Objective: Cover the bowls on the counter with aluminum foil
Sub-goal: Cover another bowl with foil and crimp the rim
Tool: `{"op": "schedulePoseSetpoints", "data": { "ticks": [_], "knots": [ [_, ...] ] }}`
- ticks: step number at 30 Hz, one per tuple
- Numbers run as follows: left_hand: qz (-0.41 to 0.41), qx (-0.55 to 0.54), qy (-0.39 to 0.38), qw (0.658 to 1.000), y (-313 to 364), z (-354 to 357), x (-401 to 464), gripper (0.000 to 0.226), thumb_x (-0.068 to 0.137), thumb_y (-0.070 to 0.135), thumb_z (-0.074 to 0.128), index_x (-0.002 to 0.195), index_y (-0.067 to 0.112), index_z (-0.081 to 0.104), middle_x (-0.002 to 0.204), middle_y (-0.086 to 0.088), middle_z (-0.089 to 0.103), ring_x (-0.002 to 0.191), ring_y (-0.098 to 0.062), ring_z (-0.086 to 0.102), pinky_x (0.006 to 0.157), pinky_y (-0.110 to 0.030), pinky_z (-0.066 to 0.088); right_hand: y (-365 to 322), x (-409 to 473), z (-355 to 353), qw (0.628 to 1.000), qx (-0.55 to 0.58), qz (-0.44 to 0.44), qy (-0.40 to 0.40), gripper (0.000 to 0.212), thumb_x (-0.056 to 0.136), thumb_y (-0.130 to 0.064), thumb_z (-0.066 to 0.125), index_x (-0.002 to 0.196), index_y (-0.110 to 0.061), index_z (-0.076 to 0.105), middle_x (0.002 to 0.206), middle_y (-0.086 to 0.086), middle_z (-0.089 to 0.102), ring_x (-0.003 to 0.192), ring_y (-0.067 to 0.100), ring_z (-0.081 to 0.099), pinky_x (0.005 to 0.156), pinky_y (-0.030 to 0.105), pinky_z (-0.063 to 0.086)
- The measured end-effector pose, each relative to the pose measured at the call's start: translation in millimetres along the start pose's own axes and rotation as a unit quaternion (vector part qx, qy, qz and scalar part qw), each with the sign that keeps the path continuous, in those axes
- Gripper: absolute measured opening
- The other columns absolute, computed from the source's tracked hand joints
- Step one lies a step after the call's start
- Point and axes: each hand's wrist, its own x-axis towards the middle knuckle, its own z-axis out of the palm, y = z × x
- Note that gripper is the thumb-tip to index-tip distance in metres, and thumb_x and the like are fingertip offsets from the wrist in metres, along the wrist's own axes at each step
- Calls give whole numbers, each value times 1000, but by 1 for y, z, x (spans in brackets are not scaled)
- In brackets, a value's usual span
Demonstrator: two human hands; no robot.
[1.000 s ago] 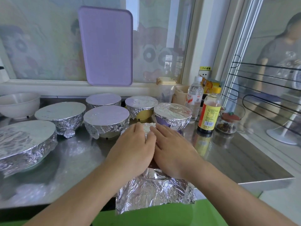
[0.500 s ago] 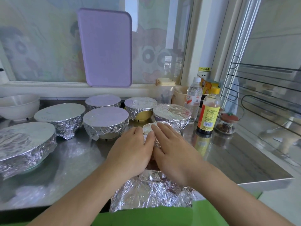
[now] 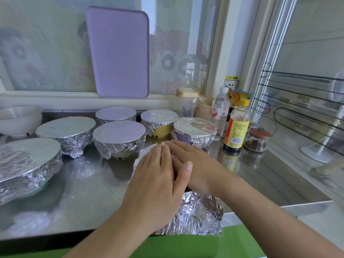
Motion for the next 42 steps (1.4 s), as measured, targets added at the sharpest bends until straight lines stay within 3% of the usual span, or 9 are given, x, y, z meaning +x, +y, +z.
{"op": "schedulePoseSetpoints", "data": {
  "ticks": [3,6,8,13,18,25,36,39,42],
  "knots": [
    [4,-40,-30,999,-4,-4,-6,106,88,81,-15,168,13,-1,176,-2,1,161,-12,-4,131,-32,4,3,-5,-1,999,21,41,-11,108,88,-79,-15,167,-16,23,175,9,17,163,23,8,128,46,20],
    [7,-20,-87,996,-15,-10,-8,117,79,95,-9,165,16,-17,173,2,-21,158,-9,-22,127,-29,-9,-2,-10,-7,995,55,75,-26,117,71,-79,3,169,-17,16,176,7,12,162,24,9,131,43,15],
    [9,0,-104,995,-23,-11,-8,126,73,103,-5,162,16,-24,171,1,-28,156,-9,-27,126,-29,-11,-5,-10,-9,995,57,82,-29,117,74,-84,3,168,-16,18,176,5,13,162,22,10,131,41,13],
    [11,23,-131,991,-24,-13,-6,136,70,107,9,161,13,-26,170,-3,-31,157,-13,-26,124,-30,-13,-10,-12,-16,992,82,95,-14,76,108,-60,32,170,-24,7,177,-3,6,162,12,0,130,33,4],
    [1,19,-144,989,-23,-15,-3,140,67,108,15,162,12,-24,170,-5,-30,157,-16,-26,125,-32,-12,-11,-41,-31,981,168,80,-55,92,98,-73,45,167,-40,-7,172,-24,-17,155,-5,-23,127,31,-5],
    [1,54,-129,990,-21,-10,0,147,67,105,33,162,8,-23,171,-13,-26,159,-22,-21,120,-31,-13,-5,-55,-23,986,108,93,-87,125,79,-89,54,163,-38,-23,167,-20,-35,152,0,-34,129,34,-6],
    [12,43,-69,997,-24,-8,-8,146,61,104,37,163,17,-22,172,-2,-26,160,-14,-15,114,-24,-11,5,-54,-8,997,62,41,-26,138,67,-94,63,162,-42,-23,171,-13,-31,163,15,-8,126,46,31],
    [28,46,-41,998,-31,-5,-9,144,68,99,51,163,18,-22,174,-1,-21,161,-14,-8,121,-26,0,5,-55,-6,998,49,40,-13,142,66,-87,73,162,-44,-22,171,-15,-29,160,19,21,116,38,43],
    [40,51,-23,998,-38,1,-9,145,65,99,55,166,18,-12,175,-3,-11,162,-17,5,121,-28,12,3,-56,-4,999,18,44,6,143,69,-75,81,163,-42,-21,172,-15,-28,154,17,34,92,25,41]
  ]
}}
